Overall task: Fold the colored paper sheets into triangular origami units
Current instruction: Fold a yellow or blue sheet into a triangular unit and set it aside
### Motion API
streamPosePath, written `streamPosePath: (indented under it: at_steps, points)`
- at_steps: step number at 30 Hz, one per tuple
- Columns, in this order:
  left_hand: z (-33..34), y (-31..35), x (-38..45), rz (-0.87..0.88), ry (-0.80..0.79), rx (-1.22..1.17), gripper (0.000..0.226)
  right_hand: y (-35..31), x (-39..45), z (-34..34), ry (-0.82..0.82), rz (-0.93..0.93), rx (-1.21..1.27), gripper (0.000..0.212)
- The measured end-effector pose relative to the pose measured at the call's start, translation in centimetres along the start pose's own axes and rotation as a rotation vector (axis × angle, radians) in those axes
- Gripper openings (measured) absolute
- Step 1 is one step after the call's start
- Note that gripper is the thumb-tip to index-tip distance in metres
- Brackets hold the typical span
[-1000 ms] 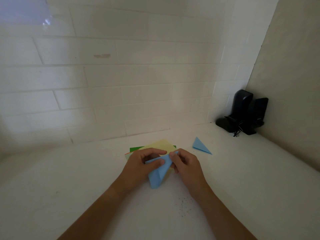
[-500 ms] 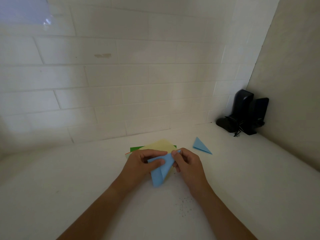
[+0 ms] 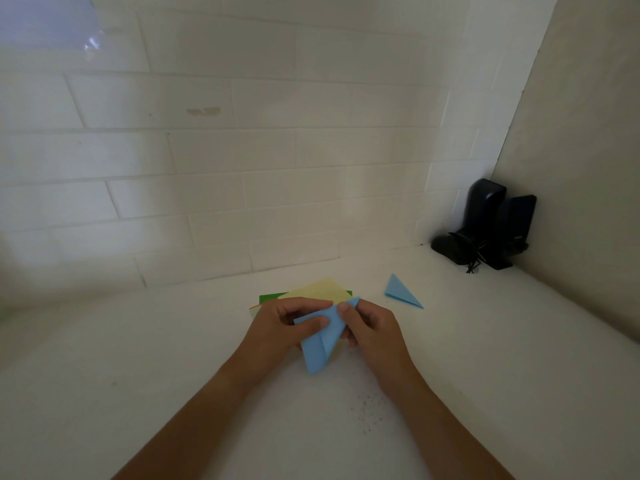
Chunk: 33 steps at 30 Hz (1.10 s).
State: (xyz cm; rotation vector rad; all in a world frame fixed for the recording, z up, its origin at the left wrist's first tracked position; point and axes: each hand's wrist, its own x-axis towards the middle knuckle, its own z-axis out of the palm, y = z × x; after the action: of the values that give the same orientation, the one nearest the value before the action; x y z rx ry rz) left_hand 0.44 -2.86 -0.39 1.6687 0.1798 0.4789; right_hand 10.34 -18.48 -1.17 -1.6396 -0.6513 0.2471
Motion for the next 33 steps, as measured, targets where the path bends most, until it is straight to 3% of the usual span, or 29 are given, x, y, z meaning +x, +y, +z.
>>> streamPosePath:
  at_steps: [10,25,33]
  points:
    - [-0.26,0.0,0.01,-0.044,0.039,-0.04,0.023,-0.24,0.01,-0.05,-0.017,0.007,0.025,0.041]
    - [0.02,0.23,-0.15,-0.007,-0.034,0.051,0.022,0.66,0.5,-0.18,0.078,-0.018,0.017,0.03]
    - [-0.31,0.0,-0.01,-0.027,0.008,0.025,0.023,0.35,0.13,0.21,-0.04,-0.048,-0.115,0.037]
